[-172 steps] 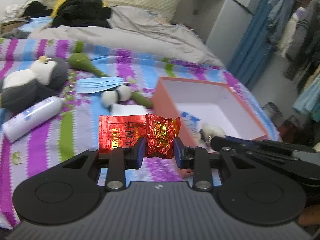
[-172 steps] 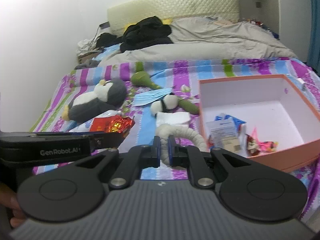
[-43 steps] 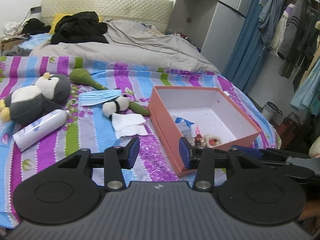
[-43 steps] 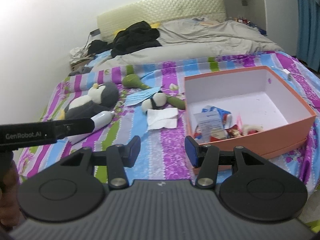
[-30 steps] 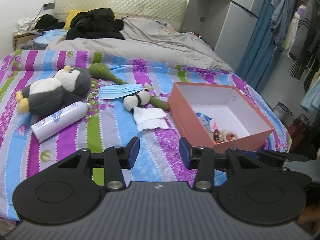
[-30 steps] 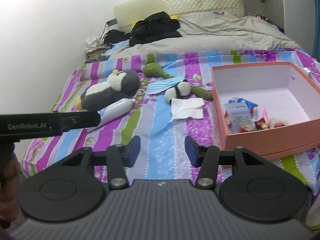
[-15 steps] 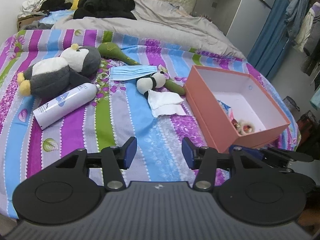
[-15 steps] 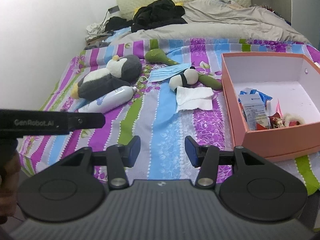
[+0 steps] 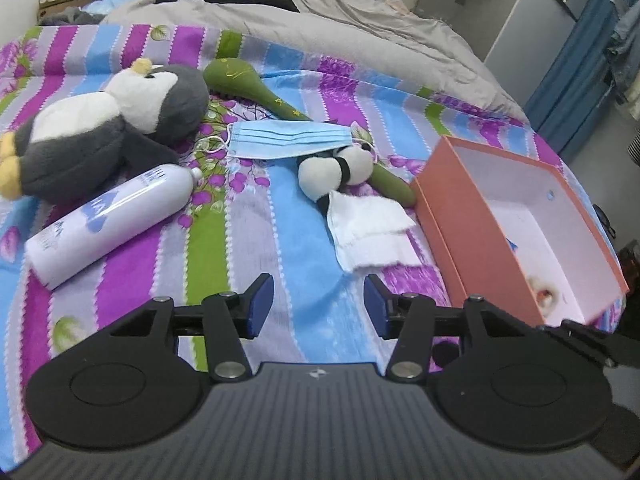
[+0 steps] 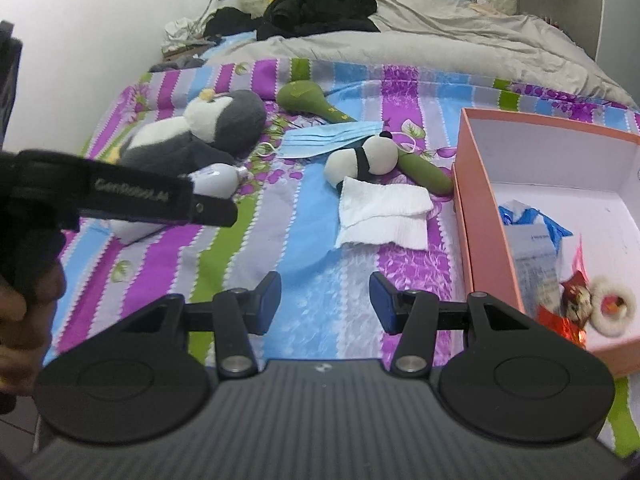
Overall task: Organize soft objects
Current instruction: 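Move the right gripper onto the white towel while the left gripper reaches the panda plush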
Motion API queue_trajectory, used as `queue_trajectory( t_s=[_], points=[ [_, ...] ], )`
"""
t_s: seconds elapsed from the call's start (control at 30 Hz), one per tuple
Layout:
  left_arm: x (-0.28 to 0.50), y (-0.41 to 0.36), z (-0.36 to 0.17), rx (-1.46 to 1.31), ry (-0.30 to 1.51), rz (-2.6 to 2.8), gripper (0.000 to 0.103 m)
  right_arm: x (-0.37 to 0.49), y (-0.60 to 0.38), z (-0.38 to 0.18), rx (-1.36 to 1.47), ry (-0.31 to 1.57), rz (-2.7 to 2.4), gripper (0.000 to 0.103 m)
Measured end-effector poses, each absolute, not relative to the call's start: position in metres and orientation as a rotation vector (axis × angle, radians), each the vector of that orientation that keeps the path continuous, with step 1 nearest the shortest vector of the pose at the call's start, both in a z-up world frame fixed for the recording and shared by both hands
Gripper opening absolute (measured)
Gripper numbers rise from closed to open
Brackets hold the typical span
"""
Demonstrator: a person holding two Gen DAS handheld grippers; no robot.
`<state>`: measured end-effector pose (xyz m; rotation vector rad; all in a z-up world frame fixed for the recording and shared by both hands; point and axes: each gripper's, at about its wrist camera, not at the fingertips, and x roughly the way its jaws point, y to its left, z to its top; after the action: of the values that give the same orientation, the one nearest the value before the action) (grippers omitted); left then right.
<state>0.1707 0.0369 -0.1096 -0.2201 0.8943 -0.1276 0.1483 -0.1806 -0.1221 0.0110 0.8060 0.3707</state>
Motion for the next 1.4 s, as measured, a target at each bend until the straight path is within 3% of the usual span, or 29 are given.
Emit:
queue_trajectory(
  t_s=[0.7, 0.77, 0.83, 0.97, 1.2, 1.4],
  points=[
    [0.361, 0.043, -0.22, -0.413, 0.963, -0.16, 0.066, 0.272, -0.176, -0.21, 0.02, 0.921, 0.276, 0.05],
    [0.371, 0.044, -0.229, -0.45, 0.972, -0.164, 0.066, 0.276, -0.176, -0.217, 0.035, 0.952, 0.288, 0.042],
    [0.38, 0.045, -0.237, -0.499, 0.98, -0.167, 0.066, 0.276, -0.177, -0.223, 0.047, 0.984, 0.3, 0.018],
    [0.39, 0.04, -0.248, -0.526, 0.971, -0.141, 0.065, 0.274, -0.182, -0.225, 0.088, 1.002, 0.323, 0.007],
    [0.396, 0.037, -0.256, -0.587, 0.942, -0.143, 0.04, 0.263, -0.186, -0.216, 0.081, 0.988, 0.337, 0.005],
    [0.381, 0.039, -0.242, -0.572, 0.928, -0.118, 0.034, 0.241, -0.185, -0.202, 0.069, 0.973, 0.366, 0.005]
  ],
)
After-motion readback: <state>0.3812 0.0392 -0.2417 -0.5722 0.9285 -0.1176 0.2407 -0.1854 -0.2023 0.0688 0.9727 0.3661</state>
